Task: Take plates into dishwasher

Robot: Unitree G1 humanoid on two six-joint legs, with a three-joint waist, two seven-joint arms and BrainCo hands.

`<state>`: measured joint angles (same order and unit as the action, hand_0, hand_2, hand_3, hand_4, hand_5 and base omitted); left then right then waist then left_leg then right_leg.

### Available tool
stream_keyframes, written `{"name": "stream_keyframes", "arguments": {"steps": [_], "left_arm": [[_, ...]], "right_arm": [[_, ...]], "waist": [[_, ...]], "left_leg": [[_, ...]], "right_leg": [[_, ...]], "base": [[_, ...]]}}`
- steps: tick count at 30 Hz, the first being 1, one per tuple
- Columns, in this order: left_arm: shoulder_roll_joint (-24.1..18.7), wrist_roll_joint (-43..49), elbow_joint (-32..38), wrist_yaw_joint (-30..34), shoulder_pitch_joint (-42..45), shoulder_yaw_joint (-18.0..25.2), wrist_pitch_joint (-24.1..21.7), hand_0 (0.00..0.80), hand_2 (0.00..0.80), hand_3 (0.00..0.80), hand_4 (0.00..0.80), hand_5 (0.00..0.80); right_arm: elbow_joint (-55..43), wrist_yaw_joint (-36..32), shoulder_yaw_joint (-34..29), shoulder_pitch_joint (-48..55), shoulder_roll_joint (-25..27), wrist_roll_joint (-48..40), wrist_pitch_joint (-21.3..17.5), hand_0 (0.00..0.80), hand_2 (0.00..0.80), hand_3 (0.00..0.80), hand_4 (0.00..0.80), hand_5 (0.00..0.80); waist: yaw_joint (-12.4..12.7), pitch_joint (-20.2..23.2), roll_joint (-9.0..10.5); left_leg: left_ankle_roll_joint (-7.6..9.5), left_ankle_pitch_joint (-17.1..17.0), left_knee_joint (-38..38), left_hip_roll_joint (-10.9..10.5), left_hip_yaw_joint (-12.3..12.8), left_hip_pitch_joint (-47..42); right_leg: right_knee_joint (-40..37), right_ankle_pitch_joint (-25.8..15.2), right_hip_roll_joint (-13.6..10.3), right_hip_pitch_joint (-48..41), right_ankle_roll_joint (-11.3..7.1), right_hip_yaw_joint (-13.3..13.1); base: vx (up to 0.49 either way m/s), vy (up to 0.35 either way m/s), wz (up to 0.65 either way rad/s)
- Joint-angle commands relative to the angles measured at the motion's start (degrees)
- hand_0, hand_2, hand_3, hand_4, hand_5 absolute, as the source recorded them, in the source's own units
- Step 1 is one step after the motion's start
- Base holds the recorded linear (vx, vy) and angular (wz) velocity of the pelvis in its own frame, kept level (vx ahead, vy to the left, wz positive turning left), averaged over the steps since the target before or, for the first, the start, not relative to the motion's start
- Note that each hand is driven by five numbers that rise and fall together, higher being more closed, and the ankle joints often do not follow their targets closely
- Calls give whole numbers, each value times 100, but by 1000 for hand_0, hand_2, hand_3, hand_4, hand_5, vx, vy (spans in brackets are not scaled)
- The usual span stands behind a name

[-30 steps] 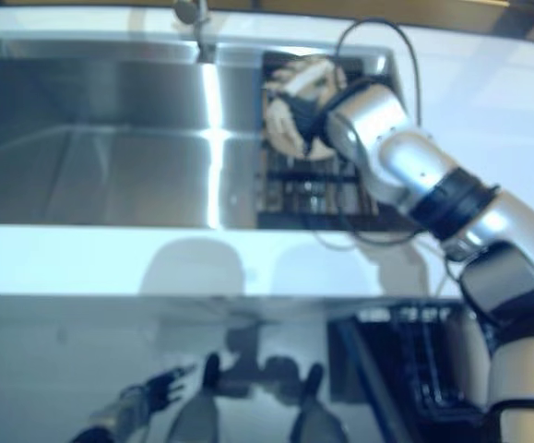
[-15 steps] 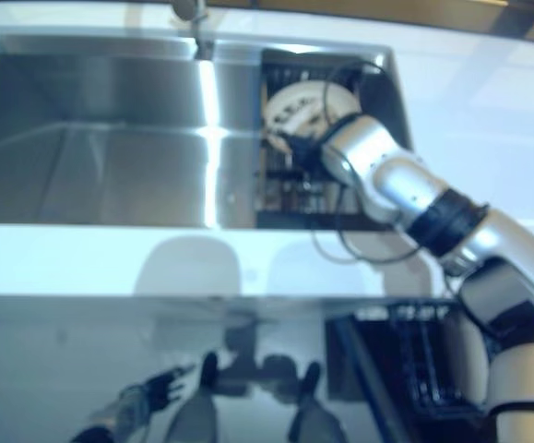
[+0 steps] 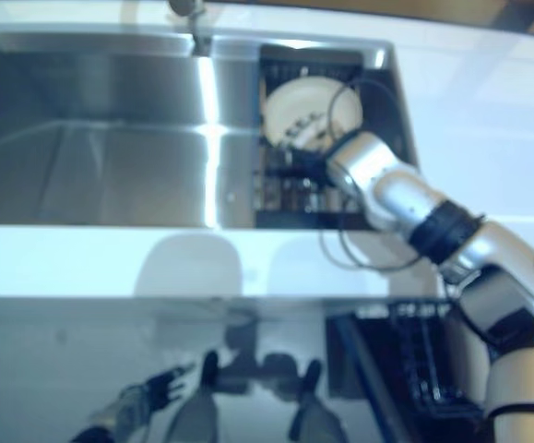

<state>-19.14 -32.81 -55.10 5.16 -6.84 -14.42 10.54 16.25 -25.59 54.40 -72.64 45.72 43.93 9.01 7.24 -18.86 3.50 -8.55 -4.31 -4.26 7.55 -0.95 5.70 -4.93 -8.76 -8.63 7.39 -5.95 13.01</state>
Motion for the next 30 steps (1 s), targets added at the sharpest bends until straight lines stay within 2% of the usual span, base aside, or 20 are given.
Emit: {"name": "stream_keyframes", "arguments": {"steps": [1,17,30], "left_arm": [[-27,-161,72,-37,-159,19,-79,0,0,0,0,0],[-20,-243,104,-41,-293,-57,-28,0,0,0,0,0],[-27,-270,122,-2,-292,-77,0,0,0,0,0,0]], "right_arm": [[68,228,67,-472,207,226,286,0,0,0,0,0],[801,447,175,-864,87,311,647,0,0,0,0,0],[821,564,259,-1165,0,424,605,0,0,0,0,0]], "waist": [[64,-77,203],[120,-203,126],[143,-194,91]], "left_leg": [[399,-285,-74,-400,238,237],[431,-299,-74,-468,209,360],[447,-290,-74,-511,198,387]], "right_leg": [[-7,-68,-194,-83,-303,-102],[-7,-122,-255,43,-318,-91],[-7,-133,-282,73,-333,-77]], "base": [[0,0,0],[0,0,0],[0,0,0]]}}
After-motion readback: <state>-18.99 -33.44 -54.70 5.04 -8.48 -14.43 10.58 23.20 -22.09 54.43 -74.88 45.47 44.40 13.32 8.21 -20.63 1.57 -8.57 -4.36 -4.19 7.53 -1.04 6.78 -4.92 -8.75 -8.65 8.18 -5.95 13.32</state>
